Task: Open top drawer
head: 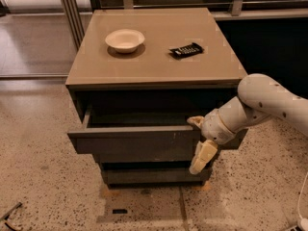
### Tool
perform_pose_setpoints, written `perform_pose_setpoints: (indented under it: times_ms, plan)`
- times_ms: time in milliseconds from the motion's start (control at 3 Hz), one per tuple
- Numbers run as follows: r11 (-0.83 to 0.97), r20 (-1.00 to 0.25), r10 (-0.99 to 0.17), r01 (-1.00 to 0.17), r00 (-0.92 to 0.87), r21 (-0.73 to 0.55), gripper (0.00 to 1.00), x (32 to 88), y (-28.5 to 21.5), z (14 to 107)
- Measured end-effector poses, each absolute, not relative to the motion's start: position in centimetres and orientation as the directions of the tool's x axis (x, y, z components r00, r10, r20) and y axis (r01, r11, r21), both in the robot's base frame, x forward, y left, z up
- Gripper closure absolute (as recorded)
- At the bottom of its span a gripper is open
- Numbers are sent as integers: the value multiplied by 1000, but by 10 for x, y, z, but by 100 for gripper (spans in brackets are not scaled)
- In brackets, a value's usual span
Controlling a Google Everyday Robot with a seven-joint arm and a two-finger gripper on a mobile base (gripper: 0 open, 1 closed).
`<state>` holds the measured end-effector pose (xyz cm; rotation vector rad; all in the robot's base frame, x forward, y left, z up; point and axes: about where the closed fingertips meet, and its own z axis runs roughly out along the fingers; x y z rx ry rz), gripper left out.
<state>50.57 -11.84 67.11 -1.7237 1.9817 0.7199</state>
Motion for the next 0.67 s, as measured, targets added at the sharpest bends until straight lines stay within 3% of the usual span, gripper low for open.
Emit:
perform_pose_setpoints:
  times_ms: [667]
  plan:
    - [92,-623,-759,-978,-190,186,0,477,-120,681]
